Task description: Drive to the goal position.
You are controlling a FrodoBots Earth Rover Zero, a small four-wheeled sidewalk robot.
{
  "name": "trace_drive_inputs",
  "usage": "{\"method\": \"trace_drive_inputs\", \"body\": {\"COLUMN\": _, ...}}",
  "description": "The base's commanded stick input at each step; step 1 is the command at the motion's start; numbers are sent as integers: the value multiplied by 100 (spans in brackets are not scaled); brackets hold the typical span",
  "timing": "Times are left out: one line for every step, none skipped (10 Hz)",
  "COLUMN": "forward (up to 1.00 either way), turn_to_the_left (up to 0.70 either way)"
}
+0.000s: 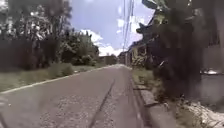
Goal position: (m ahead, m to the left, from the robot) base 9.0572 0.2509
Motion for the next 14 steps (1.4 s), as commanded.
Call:
{"method": "trace_drive_inputs", "body": {"forward": 70, "turn_to_the_left": 1}}
{"method": "trace_drive_inputs", "body": {"forward": 70, "turn_to_the_left": 1}}
{"method": "trace_drive_inputs", "body": {"forward": 70, "turn_to_the_left": 1}}
{"method": "trace_drive_inputs", "body": {"forward": 70, "turn_to_the_left": 1}}
{"method": "trace_drive_inputs", "body": {"forward": 70, "turn_to_the_left": 1}}
{"method": "trace_drive_inputs", "body": {"forward": 70, "turn_to_the_left": 1}}
{"method": "trace_drive_inputs", "body": {"forward": 70, "turn_to_the_left": 1}}
{"method": "trace_drive_inputs", "body": {"forward": 70, "turn_to_the_left": 1}}
{"method": "trace_drive_inputs", "body": {"forward": 70, "turn_to_the_left": 1}}
{"method": "trace_drive_inputs", "body": {"forward": 70, "turn_to_the_left": 1}}
{"method": "trace_drive_inputs", "body": {"forward": 70, "turn_to_the_left": 1}}
{"method": "trace_drive_inputs", "body": {"forward": 70, "turn_to_the_left": 1}}
{"method": "trace_drive_inputs", "body": {"forward": 70, "turn_to_the_left": 1}}
{"method": "trace_drive_inputs", "body": {"forward": 70, "turn_to_the_left": 1}}
